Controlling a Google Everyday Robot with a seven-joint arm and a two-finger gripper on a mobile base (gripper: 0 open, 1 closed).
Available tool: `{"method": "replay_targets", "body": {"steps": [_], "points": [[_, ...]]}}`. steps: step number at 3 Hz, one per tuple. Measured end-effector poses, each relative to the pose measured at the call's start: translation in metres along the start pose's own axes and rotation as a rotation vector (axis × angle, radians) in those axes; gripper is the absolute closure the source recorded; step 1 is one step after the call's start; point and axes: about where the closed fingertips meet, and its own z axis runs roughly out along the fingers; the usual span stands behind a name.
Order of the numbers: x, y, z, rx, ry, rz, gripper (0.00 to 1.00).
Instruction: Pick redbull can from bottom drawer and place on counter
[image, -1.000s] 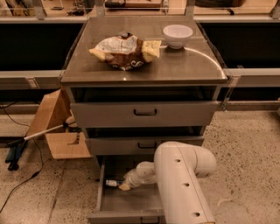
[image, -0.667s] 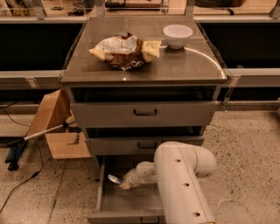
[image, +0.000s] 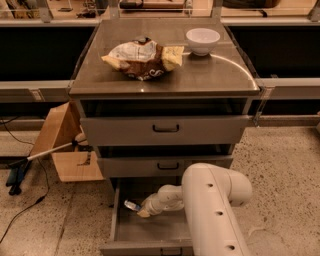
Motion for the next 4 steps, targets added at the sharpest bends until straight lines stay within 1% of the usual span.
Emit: {"method": "replay_targets", "body": {"steps": [1, 2, 3, 4], "points": [[-0.005, 0.001, -0.02, -0.026, -0.041, -0.014, 1.0], [-0.008, 0.008, -0.05, -0.067, -0.064, -0.005, 1.0], [-0.013, 0.025, -0.085, -0.128, -0.062, 0.014, 1.0], [-0.026, 0.041, -0.126, -0.141, -0.05, 0.035, 1.0]]}}
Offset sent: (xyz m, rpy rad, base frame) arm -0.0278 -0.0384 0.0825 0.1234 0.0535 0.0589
